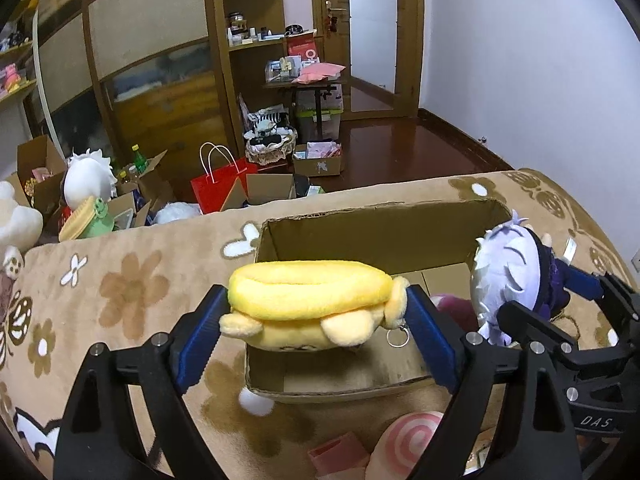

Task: Organize soft objects
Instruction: 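Lower the yellow plush into the box with the left tool while the right tool releases the doll inside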

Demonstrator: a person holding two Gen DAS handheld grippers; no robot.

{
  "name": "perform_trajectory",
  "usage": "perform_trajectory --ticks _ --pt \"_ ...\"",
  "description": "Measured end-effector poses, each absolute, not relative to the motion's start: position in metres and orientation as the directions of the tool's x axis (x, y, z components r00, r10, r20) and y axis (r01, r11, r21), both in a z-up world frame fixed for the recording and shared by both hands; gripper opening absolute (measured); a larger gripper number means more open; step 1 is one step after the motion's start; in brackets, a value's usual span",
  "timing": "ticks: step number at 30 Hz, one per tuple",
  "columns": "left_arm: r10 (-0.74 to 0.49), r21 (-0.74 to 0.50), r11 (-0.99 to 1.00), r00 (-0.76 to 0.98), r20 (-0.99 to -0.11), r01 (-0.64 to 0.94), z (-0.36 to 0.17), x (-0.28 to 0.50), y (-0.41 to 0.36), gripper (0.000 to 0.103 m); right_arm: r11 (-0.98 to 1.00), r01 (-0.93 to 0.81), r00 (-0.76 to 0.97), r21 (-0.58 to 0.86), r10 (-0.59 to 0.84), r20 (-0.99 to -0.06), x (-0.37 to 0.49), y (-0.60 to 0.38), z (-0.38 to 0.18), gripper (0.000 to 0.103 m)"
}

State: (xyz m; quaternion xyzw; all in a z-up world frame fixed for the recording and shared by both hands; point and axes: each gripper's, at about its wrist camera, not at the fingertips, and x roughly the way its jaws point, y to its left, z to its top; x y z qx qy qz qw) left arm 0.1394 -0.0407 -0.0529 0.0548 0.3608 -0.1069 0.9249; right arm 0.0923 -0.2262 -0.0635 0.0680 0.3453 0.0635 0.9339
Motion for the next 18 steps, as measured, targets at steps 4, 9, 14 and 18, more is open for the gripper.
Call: perform_trajectory --ticks 4,9,14,18 --pt "-0.169 0.012 0.971 0.721 -0.672 0.238 -0.0508 0.1378 -0.0387 0.090 0.982 -0.069 0.753 0.177 0.168 -0.636 0.0923 -0.2270 -0.0630 0.097" --pt "-0.176 0.013 0.970 0.735 -0.655 0.243 -0.0479 0.1348 -0.0387 0.094 0.982 -0.070 0.752 0.175 0.167 -0.638 0.0922 -0.2278 -0.0630 0.097" --pt "-0.175 0.010 0.971 0.734 -0.656 0.240 -0.0467 0.1353 -0.0392 0.094 0.981 -0.066 0.752 0.181 0.168 -0.637 0.0919 -0.2285 -0.0638 0.099" --pt "-0.168 0.006 0.973 0.732 -0.660 0.230 -0.0460 0.1375 -0.0360 0.097 0.981 -0.066 0.759 0.184 0.169 -0.629 0.0912 -0.2280 -0.0628 0.099"
